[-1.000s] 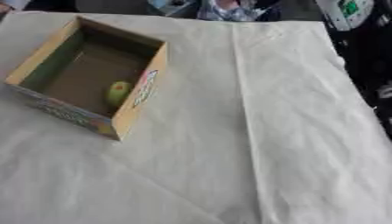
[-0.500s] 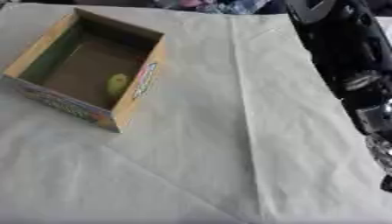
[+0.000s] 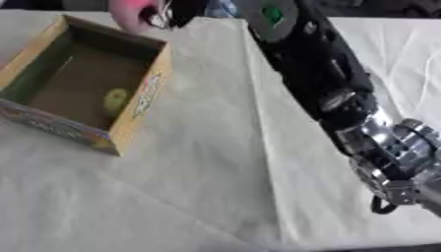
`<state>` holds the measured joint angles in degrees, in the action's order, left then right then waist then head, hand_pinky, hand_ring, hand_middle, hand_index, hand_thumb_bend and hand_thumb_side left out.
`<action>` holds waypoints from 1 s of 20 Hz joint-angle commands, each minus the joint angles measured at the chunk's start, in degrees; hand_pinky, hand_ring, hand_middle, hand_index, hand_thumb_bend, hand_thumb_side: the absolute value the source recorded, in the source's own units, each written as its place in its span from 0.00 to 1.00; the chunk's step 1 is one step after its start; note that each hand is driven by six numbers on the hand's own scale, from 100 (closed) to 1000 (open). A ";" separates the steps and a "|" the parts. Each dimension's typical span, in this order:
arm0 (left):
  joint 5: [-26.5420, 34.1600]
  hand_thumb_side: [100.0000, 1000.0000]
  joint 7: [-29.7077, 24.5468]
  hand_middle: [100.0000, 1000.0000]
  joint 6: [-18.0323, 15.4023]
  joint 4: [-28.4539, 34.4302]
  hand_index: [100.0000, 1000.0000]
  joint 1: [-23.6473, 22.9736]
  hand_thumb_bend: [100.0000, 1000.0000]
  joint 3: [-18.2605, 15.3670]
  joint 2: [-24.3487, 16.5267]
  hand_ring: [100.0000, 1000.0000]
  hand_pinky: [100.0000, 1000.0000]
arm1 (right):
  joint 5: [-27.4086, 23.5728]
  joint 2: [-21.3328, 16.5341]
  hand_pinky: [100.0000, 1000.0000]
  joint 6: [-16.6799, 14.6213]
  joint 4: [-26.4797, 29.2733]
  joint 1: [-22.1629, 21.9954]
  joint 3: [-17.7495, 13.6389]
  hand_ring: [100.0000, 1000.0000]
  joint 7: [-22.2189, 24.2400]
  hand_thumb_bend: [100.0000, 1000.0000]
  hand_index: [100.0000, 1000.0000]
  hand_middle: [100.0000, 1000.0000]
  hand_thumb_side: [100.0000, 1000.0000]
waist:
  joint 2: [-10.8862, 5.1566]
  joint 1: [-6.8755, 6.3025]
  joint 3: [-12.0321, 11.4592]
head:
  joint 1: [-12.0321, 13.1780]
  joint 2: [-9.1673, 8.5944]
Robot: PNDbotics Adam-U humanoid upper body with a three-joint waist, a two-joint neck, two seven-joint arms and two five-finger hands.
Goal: Pick up objects on the table and place them in the box.
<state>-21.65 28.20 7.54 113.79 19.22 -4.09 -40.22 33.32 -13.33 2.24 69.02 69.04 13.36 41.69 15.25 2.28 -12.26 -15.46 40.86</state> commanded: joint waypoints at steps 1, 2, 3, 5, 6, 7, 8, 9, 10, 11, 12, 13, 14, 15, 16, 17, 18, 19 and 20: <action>0.25 1.00 0.48 1.00 -0.12 0.80 0.74 1.00 0.32 -0.44 -0.83 0.76 0.64 | 0.86 1.92 0.56 0.56 -1.30 1.43 -0.57 0.59 -0.26 0.00 0.66 0.50 0.00 | -0.95 -0.28 -0.32 | -0.55 -0.94; 0.29 1.00 0.55 1.00 -0.17 0.80 0.74 1.08 0.32 -0.41 -0.79 0.76 0.64 | 1.09 2.56 0.56 0.67 -2.03 1.38 -0.70 0.59 -0.40 0.00 0.66 0.50 0.00 | -0.91 -0.26 -0.40 | -0.65 -1.02; 0.31 1.00 0.59 1.00 -0.21 0.80 0.74 1.14 0.32 -0.39 -0.77 0.76 0.64 | 1.32 3.18 0.56 0.73 -2.72 1.33 -0.81 0.59 -0.53 0.00 0.66 0.50 0.00 | -0.86 -0.24 -0.49 | -0.77 -1.11; 0.35 1.00 0.68 1.00 -0.28 0.80 0.74 1.30 0.32 -0.37 -0.71 0.76 0.64 | 1.95 4.48 0.56 0.79 -4.03 1.28 -0.97 0.59 -0.91 0.00 0.66 0.50 0.00 | -0.77 -0.22 -0.64 | -0.97 -1.24; 0.37 1.00 0.76 1.00 -0.33 0.80 0.74 1.40 0.32 -0.36 -0.65 0.76 0.64 | 2.31 5.16 0.56 0.80 -4.68 1.28 -1.03 0.59 -1.13 0.00 0.66 0.50 0.00 | -0.72 -0.21 -0.70 | -1.07 -1.28; 0.43 1.00 0.80 1.00 -0.41 0.80 0.74 1.50 0.32 -0.32 -0.59 0.76 0.64 | 2.75 5.83 0.56 0.81 -5.34 1.28 -1.07 0.60 -1.37 0.00 0.66 0.50 0.00 | -0.68 -0.21 -0.77 | -1.20 -1.29; 0.46 1.00 0.80 1.00 -0.46 0.80 0.74 1.60 0.32 -0.27 -0.54 0.76 0.64 | 3.44 6.57 0.56 0.82 -6.11 1.31 -1.08 0.60 -1.74 0.00 0.66 0.50 0.00 | -0.66 -0.22 -0.83 | -1.31 -1.30; 0.47 1.00 0.77 1.00 -0.50 0.80 0.74 1.70 0.32 -0.23 -0.50 0.76 0.64 | 4.28 7.33 0.56 0.81 -6.97 1.31 -1.08 0.60 -2.23 0.00 0.66 0.50 0.00 | -0.62 -0.23 -0.91 | -1.45 -1.33; 0.48 1.00 0.75 1.00 -0.53 0.80 0.74 1.81 0.32 -0.20 -0.45 0.76 0.64 | 5.24 8.13 0.56 0.77 -7.89 1.29 -1.13 0.60 -2.88 0.00 0.66 0.51 0.00 | -0.58 -0.24 -0.98 | -1.60 -1.36; 0.50 1.00 0.72 1.00 -0.57 0.80 0.74 1.94 0.32 -0.16 -0.40 0.76 0.64 | 6.31 8.86 0.57 0.66 -8.82 1.25 -1.18 0.61 -3.67 0.00 0.67 0.51 0.00 | -0.53 -0.26 -1.07 | -1.74 -1.39; 0.52 1.00 0.69 1.00 -0.62 0.80 0.74 2.08 0.32 -0.11 -0.36 0.76 0.64 | 7.54 9.57 0.57 0.47 -9.83 1.20 -1.23 0.61 -4.60 0.00 0.67 0.51 0.00 | -0.49 -0.27 -1.16 | -1.85 -1.41; 0.53 1.00 0.66 1.00 -0.69 0.80 0.74 2.21 0.32 -0.07 -0.33 0.76 0.64 | 8.91 10.20 0.58 0.21 -10.88 1.12 -1.24 0.62 -5.56 0.00 0.67 0.52 0.00 | -0.43 -0.29 -1.25 | -1.98 -1.43; 0.54 1.00 0.62 1.00 -0.77 0.80 0.74 2.33 0.32 -0.01 -0.29 0.76 0.64 | 10.44 10.85 0.58 -0.13 -11.99 1.01 -1.22 0.62 -6.52 0.00 0.67 0.52 0.00 | -0.37 -0.31 -1.34 | -2.09 -1.44; 0.54 1.00 0.58 1.00 -0.84 0.80 0.74 2.42 0.32 0.03 -0.24 0.76 0.64 | 11.80 11.43 0.58 -0.59 -12.99 0.88 -1.24 0.62 -7.35 0.00 0.67 0.52 0.00 | -0.30 -0.33 -1.41 | -2.17 -1.43; 0.54 1.00 0.54 1.00 -0.90 0.80 0.74 2.50 0.32 0.07 -0.19 0.76 0.64 | 13.04 11.96 0.58 -1.11 -13.96 0.72 -1.27 0.63 -8.04 0.00 0.67 0.52 0.00 | -0.24 -0.36 -1.48 | -2.26 -1.41; 0.54 1.00 0.49 1.00 -0.96 0.80 0.74 2.60 0.32 0.11 -0.15 0.76 0.64 | 14.13 12.49 0.58 -1.67 -14.91 0.54 -1.35 0.63 -8.59 0.00 0.68 0.53 0.00 | -0.16 -0.39 -1.56 | -2.36 -1.38; 0.54 1.00 0.44 1.00 -1.02 0.80 0.74 2.72 0.32 0.15 -0.10 0.76 0.64 | 15.19 13.01 0.59 -2.28 -15.90 0.37 -1.41 0.64 -8.96 0.00 0.68 0.53 0.00 | -0.10 -0.42 -1.65 | -2.47 -1.34; 0.53 1.00 0.38 1.00 -1.06 0.80 0.74 2.82 0.32 0.17 -0.09 0.76 0.64 | 16.16 13.40 0.59 -2.96 -16.81 0.29 -1.47 0.65 -9.23 0.00 0.68 0.54 0.00 | -0.05 -0.43 -1.72 | -2.52 -1.32; 0.51 1.00 0.34 1.00 -1.09 0.80 0.74 2.89 0.32 0.18 -0.09 0.76 0.64 | 17.06 13.75 0.59 -3.67 -17.67 0.25 -1.53 0.65 -9.43 0.00 0.69 0.54 0.00 | -0.01 -0.41 -1.77 | -2.55 -1.32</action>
<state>-21.17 28.54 6.74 113.79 21.30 -3.70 -39.25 48.90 0.07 -0.62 51.76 68.20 12.34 32.79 16.19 2.48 -13.84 -17.81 39.91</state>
